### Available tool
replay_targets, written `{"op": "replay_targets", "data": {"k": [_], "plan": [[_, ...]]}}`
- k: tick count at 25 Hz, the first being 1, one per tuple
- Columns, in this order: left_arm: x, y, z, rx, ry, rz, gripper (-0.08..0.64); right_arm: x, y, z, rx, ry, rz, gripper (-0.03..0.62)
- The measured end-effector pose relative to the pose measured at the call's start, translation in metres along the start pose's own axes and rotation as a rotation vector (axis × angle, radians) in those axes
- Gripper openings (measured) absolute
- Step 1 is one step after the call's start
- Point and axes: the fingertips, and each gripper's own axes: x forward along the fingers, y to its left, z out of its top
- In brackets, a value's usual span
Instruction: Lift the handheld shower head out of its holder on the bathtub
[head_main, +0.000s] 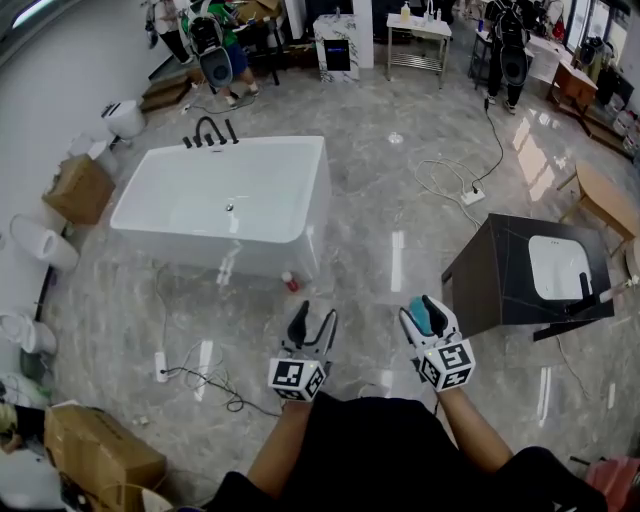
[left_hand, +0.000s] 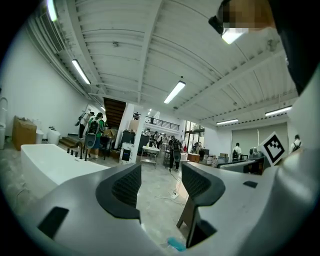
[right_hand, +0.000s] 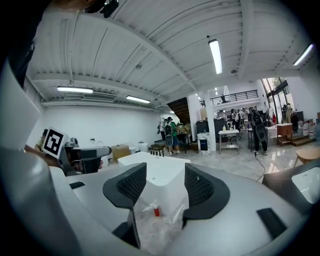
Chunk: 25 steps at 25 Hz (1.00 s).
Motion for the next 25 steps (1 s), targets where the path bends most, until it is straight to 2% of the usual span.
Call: {"op": "replay_targets", "data": {"k": [8,15,19,25], "plan": [[-0.009,0.009,-0.014,-0.017,0.018,0.031,0.245,0.006,0.008,-0.006,0.015,0.012,0.032,0.207],[-0.017,0.014,-0.031,-0.037,0.060,0.055,0.245,0.016,0.025,-0.032,0.040,0.062,0.072,0.207],[-0.003,0.033,-0.030,-0.041,0.041,0.061,0.245,0.035,0.029,-0.040,0.032,0.083,0.097,0.207],[0.044,0.078,-0.019,-0.047,0.025,0.033,0.244,0.097,0.018,-0.031,0.008,0.104,0.075,0.207]]}}
